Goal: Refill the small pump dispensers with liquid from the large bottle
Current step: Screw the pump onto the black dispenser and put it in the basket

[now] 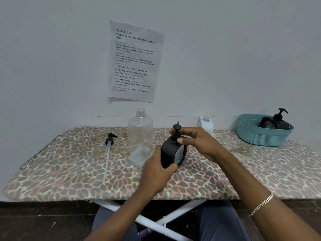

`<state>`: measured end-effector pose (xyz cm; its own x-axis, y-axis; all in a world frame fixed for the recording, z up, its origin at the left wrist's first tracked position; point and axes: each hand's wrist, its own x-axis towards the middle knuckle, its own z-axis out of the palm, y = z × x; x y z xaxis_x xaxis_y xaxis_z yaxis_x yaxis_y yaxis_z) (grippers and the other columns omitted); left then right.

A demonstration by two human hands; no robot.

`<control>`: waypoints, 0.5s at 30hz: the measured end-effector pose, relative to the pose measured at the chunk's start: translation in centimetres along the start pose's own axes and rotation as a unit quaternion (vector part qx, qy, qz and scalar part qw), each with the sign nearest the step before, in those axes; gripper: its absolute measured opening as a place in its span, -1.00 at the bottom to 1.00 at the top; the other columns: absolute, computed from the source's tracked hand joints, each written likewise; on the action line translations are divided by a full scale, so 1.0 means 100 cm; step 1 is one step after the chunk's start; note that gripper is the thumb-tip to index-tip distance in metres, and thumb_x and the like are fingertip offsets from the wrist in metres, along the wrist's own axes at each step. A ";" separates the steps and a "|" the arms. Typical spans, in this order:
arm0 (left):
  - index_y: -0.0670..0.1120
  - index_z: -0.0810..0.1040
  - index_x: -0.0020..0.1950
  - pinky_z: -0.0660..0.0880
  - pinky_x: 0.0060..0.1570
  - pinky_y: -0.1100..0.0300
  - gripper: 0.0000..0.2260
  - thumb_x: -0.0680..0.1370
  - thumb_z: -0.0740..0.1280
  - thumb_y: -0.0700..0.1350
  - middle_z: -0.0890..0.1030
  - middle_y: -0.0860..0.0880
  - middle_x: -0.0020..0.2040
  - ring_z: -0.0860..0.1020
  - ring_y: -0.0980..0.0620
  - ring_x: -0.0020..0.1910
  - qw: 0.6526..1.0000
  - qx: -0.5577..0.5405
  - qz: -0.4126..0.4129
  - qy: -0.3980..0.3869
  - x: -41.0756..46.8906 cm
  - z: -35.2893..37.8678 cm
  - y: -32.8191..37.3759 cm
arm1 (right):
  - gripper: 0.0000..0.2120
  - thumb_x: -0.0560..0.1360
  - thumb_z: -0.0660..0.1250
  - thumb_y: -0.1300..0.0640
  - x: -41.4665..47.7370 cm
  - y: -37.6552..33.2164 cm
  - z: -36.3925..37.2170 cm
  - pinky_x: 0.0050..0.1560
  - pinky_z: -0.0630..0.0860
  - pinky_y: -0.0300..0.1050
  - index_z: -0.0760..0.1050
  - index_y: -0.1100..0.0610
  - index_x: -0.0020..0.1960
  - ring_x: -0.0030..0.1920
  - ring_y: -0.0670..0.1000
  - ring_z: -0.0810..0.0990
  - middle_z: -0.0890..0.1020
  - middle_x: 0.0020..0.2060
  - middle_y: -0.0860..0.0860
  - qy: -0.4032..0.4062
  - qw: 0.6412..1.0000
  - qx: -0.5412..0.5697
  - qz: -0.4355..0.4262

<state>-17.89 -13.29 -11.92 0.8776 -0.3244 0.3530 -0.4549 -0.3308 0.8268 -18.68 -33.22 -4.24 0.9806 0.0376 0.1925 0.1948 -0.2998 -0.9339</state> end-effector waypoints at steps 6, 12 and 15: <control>0.16 0.44 0.24 0.63 -0.08 -0.10 -0.64 0.49 0.43 0.07 0.66 0.10 -0.04 0.64 0.10 -0.11 1.000 0.002 -0.004 -0.001 0.000 0.000 0.001 | -0.71 0.38 0.66 0.16 0.005 0.007 0.012 0.24 0.58 0.01 0.69 0.08 0.06 0.11 -0.11 0.70 0.76 0.01 -0.07 0.112 0.994 0.002 -0.006; 0.16 0.44 0.26 0.63 -0.09 -0.06 -0.64 0.51 0.45 0.04 0.66 0.10 -0.05 0.64 0.14 -0.13 1.000 0.002 -0.007 -0.001 0.001 0.000 0.000 | -0.71 0.46 0.60 0.06 0.002 0.006 0.017 0.23 0.56 -0.08 0.67 -0.11 0.15 0.14 -0.21 0.65 0.72 0.05 -0.15 0.099 0.994 -0.040 -0.028; 0.20 0.45 0.23 0.63 -0.08 -0.01 -0.66 0.51 0.45 0.02 0.66 0.13 -0.05 0.64 0.17 -0.11 1.000 -0.004 -0.007 -0.003 0.001 0.000 0.000 | -0.66 0.53 0.54 0.11 0.001 0.006 0.012 0.40 0.51 0.01 0.68 -0.02 0.30 0.28 -0.19 0.63 0.71 0.20 -0.19 0.062 0.997 -0.031 -0.019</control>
<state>-17.78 -13.31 -11.91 0.8826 -0.3259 0.3389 -0.4419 -0.3285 0.8348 -18.48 -32.27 -5.10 0.9613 -0.0671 0.2671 0.2264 -0.3598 -0.9051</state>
